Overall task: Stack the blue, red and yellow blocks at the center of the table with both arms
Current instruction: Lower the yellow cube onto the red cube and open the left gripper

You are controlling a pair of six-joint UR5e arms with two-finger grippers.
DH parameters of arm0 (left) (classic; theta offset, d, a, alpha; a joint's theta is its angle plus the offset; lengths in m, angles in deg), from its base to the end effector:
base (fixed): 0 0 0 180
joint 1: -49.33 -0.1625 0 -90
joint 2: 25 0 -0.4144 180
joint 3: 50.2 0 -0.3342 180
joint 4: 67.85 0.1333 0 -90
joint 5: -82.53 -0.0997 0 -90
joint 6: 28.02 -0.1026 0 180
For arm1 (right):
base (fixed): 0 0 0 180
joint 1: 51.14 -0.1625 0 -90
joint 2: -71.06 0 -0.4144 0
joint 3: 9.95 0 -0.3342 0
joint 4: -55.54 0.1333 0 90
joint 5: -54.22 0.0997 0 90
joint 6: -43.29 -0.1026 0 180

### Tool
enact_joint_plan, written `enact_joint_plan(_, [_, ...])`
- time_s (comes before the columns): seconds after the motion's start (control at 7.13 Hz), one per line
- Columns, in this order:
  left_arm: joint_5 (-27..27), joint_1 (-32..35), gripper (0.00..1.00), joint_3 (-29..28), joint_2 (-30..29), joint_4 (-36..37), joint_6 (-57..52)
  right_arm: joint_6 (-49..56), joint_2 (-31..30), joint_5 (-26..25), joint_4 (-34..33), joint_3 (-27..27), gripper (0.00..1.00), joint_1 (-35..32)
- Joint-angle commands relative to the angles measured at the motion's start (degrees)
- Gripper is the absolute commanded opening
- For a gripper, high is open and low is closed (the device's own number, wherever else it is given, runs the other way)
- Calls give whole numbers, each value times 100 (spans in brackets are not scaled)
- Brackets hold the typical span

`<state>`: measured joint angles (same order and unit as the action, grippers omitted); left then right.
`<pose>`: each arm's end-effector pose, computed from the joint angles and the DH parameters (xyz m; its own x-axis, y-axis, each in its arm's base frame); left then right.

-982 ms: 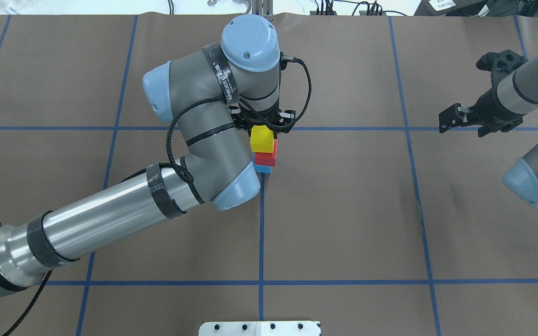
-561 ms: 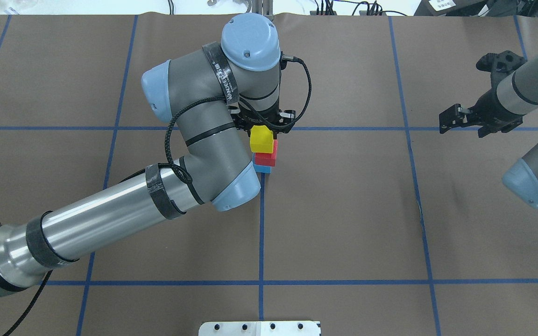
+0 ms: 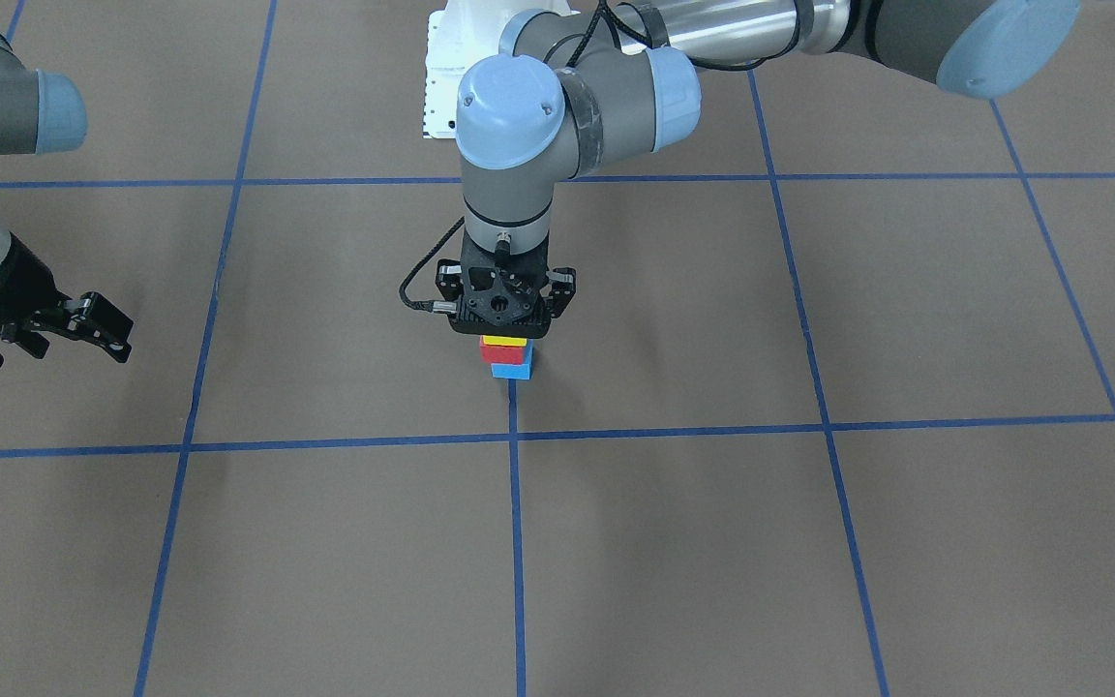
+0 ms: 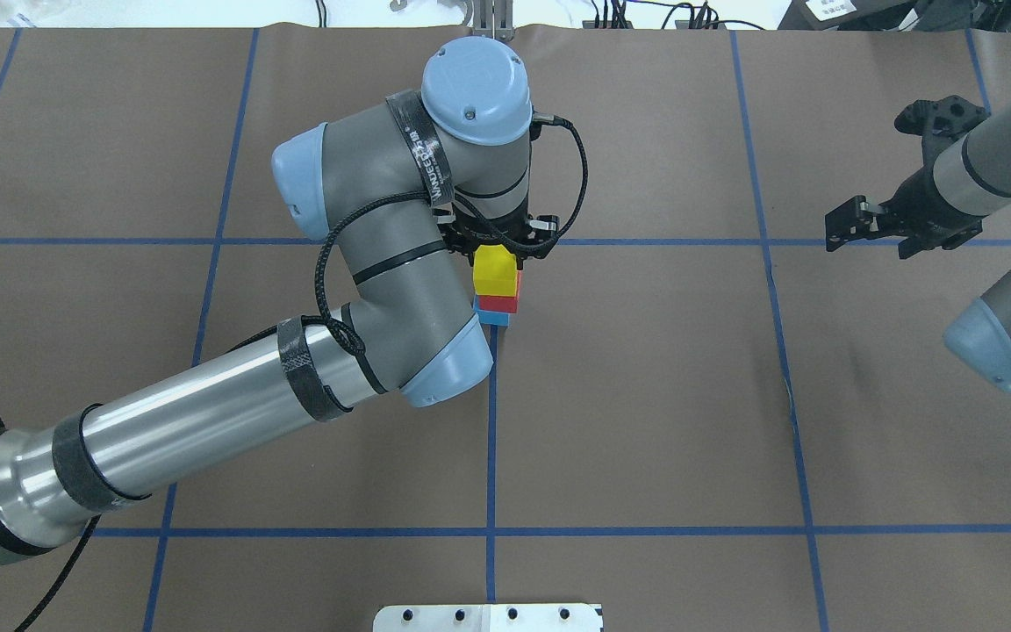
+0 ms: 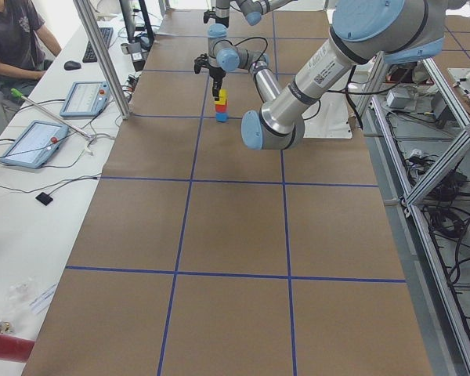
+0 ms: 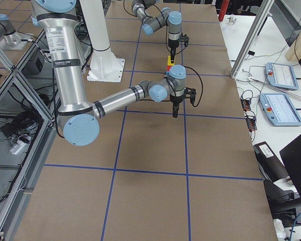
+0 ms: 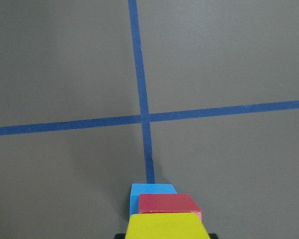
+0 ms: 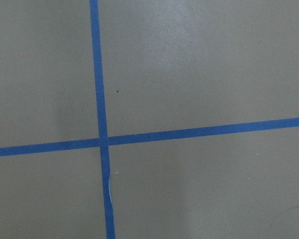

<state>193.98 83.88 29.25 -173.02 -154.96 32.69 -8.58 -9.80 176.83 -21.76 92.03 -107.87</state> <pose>0.5350 -0.4846 0.1337 0.6665 0.0939 -0.7396 -0.0110 0.9932 0.1162 -0.2137 -0.4680 0.4675 0.6918 0.1062 0.7143 -0.1432 0.9897 -0.0085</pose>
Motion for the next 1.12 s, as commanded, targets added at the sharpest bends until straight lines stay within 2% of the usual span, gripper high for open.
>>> enact_joint_plan(0.0, [0,-10,0,0,-7,0,3,-8,0,0,-5,-2,100,5])
enact_joint_plan(0.14, [0,-10,4,0,2,-8,3,1,0,0,4,-19,100,5])
enact_joint_plan(0.42, [-27,-45,98,0,-7,0,3,1,0,0,-5,-19,100,-4])
enact_joint_plan(0.84, [-62,-63,100,61,-33,-9,205,-8,0,0,-5,-28,100,-4])
enact_joint_plan(0.98, [-27,-54,100,270,19,52,214,-8,0,0,4,-28,100,-4])
